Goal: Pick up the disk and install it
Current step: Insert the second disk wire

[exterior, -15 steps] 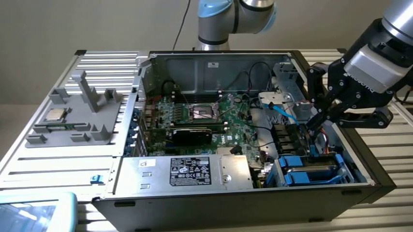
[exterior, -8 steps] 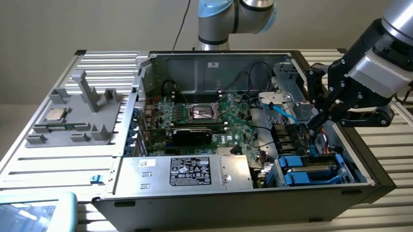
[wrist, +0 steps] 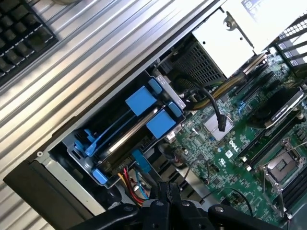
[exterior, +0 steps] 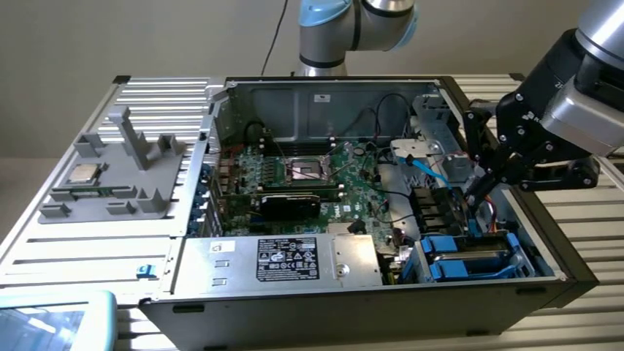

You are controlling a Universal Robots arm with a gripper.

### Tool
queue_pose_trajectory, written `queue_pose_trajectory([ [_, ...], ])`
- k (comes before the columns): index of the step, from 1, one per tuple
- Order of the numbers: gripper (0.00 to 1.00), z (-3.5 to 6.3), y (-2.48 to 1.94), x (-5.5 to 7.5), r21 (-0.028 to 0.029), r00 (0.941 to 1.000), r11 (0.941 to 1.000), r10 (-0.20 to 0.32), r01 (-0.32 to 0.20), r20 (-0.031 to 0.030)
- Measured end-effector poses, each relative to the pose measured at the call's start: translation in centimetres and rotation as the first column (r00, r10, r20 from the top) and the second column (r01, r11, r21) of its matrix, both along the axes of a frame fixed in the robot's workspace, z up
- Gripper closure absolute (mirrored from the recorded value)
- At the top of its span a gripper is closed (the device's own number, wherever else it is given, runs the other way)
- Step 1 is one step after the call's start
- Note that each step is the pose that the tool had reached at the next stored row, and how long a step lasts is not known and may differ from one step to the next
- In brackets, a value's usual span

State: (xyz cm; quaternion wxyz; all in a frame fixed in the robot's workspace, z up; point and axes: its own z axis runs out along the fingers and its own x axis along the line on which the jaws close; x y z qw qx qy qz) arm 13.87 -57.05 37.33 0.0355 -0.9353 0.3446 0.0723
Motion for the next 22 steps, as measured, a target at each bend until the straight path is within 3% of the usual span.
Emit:
queue_pose_trajectory([
  [3, 0.89, -0.01, 0.0, -0.01, 0.0002, 0.9985, 0.9986, 0.054, -0.054, 0.0053],
  [7, 0.89, 0.0, 0.0, -0.01, -0.0001, 0.992, 0.992, 0.126, -0.126, 0.0115],
  [13, 0.89, -0.01, 0.0, 0.0, -0.0007, 0.9726, 0.9727, 0.232, -0.232, 0.017],
  [22, 0.89, 0.0, 0.0, 0.0, -0.0008, 0.9716, 0.9718, 0.236, -0.236, 0.017],
])
